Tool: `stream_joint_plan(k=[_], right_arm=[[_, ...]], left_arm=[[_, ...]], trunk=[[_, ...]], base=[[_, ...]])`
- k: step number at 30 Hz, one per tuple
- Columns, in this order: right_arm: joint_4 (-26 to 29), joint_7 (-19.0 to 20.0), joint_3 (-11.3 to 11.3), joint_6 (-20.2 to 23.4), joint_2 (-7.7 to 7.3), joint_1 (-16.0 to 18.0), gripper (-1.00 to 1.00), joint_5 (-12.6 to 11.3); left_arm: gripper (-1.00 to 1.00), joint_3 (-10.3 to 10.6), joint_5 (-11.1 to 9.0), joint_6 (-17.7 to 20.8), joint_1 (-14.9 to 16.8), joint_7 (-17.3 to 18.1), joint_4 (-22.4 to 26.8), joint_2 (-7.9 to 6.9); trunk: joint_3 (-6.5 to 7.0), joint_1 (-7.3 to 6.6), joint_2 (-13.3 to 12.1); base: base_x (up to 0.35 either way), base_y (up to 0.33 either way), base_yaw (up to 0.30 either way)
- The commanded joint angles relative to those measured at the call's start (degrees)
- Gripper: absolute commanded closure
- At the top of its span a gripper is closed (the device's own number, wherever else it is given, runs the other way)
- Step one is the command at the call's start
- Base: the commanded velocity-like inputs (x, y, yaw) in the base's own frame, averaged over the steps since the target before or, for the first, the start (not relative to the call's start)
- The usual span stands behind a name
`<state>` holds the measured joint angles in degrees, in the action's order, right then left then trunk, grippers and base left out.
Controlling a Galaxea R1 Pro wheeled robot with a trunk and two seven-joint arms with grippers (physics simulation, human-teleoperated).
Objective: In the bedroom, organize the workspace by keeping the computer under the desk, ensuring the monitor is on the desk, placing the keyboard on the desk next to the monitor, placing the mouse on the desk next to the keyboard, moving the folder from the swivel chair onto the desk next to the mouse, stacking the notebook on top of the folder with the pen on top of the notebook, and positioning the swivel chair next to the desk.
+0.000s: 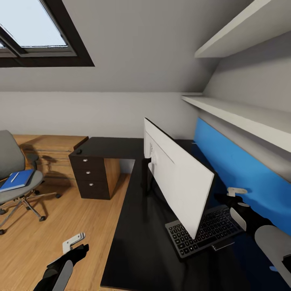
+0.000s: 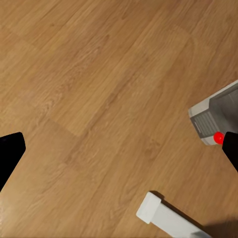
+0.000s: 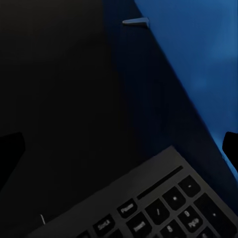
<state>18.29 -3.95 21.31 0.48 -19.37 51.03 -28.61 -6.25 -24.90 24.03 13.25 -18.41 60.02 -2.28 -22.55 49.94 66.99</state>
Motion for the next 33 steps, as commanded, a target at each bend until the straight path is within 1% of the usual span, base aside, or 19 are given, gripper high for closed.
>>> stream_joint_plan(k=[1,11,13,14,17,19,24,28,33], right_arm=[[0.1,-0.4,0.5,0.1,-0.05,0.0,-1.00,-0.5],[0.0,-0.3,0.6,0.1,0.00,0.0,-1.00,-0.5],[0.0,-0.3,0.6,0.1,0.38,0.0,-1.00,-0.4],[0.0,-0.3,0.5,0.1,1.12,0.0,-1.00,-0.3],[0.0,-0.3,0.5,0.1,1.65,0.0,-1.00,-0.2],[-0.1,-0.3,0.5,0.1,1.86,0.0,-1.00,0.2],[-0.1,-0.3,0.5,0.1,2.19,0.0,-1.00,2.4],[-0.2,-0.3,0.5,0.1,2.28,0.0,-1.00,3.5],[-0.2,-0.4,0.5,0.1,2.31,0.0,-1.00,3.8]], left_arm=[[-1.00,0.1,-0.6,0.2,0.0,-0.4,0.1,-0.01],[-1.00,0.1,-0.6,0.2,0.0,-0.4,0.1,-0.01],[-1.00,0.1,-0.5,0.2,0.0,-0.4,0.1,-0.01],[-1.00,0.1,-0.5,0.2,0.0,-0.4,0.0,-0.01],[-1.00,0.1,-0.4,0.2,0.0,-0.4,0.0,-0.01],[-1.00,0.1,-0.4,0.2,0.0,-0.4,0.0,-0.01],[-1.00,0.1,-0.4,0.2,0.0,-0.4,0.0,-0.01],[-1.00,0.1,-0.3,0.2,0.0,-0.4,0.0,-0.01],[-1.00,0.1,-0.3,0.2,0.0,-0.4,0.0,-0.01]], trunk=[[-0.16,0.00,0.0],[-1.03,0.00,0.0],[-1.21,0.00,0.0],[-1.29,0.00,0.0],[-1.56,0.00,0.0],[-1.73,0.00,0.0],[-2.17,0.00,0.0],[-2.52,0.00,0.0],[-2.95,0.00,0.0]], base=[[0.000,0.000,0.000],[0.000,0.000,0.000],[0.000,0.000,0.000],[0.000,0.000,0.000],[0.000,0.000,0.000],[0.000,0.000,0.000],[0.000,0.000,0.000],[0.000,0.000,0.000],[0.000,0.000,0.000]])
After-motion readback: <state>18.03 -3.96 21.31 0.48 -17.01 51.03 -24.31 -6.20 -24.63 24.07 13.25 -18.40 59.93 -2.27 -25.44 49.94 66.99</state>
